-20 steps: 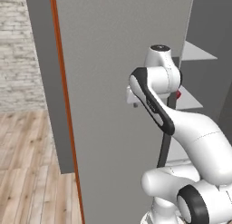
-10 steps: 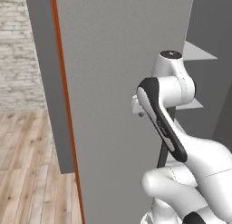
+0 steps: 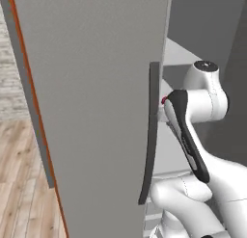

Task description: Take the bell pepper and corn out of the freezer and place them in the tupperware container on the counter. Then put the tupperware containing the vegetables back in the freezer.

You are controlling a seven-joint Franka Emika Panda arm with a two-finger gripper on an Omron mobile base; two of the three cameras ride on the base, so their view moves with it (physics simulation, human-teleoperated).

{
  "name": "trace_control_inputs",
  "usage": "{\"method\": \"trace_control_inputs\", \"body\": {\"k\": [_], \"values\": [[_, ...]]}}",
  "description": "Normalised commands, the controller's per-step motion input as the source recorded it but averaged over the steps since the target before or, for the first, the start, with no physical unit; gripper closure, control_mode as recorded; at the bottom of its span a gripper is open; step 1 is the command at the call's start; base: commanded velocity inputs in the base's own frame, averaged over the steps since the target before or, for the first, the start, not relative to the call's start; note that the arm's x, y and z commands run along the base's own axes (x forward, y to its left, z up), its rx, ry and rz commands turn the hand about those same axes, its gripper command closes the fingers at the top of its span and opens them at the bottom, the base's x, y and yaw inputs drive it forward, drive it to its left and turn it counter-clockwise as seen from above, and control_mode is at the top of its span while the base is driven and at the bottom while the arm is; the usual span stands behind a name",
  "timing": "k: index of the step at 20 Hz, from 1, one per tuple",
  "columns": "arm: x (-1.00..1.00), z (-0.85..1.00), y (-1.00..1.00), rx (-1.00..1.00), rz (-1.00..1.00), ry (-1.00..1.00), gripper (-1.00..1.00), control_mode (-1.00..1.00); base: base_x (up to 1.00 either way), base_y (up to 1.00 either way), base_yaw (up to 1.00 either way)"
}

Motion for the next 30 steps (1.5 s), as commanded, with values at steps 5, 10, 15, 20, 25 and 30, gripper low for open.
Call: {"method": "trace_control_inputs", "body": {"k": [5, 10, 15, 20, 25, 30], "values": [[0.0, 0.0, 0.0, 0.0, 0.0, 0.0, -1.0, 1.0, 0.28, -0.45, -0.05], [0.0, 0.0, 0.0, 0.0, 0.0, 0.0, -1.0, 1.0, 0.81, -0.04, 0.0], [0.27, 0.0, -0.03, 0.02, 0.0, 0.0, -1.0, -1.0, 0.29, 0.0, 0.0], [-0.08, 0.2, -0.28, 0.03, 0.0, -0.47, -1.0, -1.0, 0.0, 0.0, 0.0], [0.03, 0.38, -0.2, 0.05, 0.0, -0.45, -1.0, -1.0, 0.0, 0.0, 0.0], [0.32, 0.58, -0.15, 0.13, 0.01, -0.13, -1.0, -1.0, 0.0, 0.0, 0.0]]}}
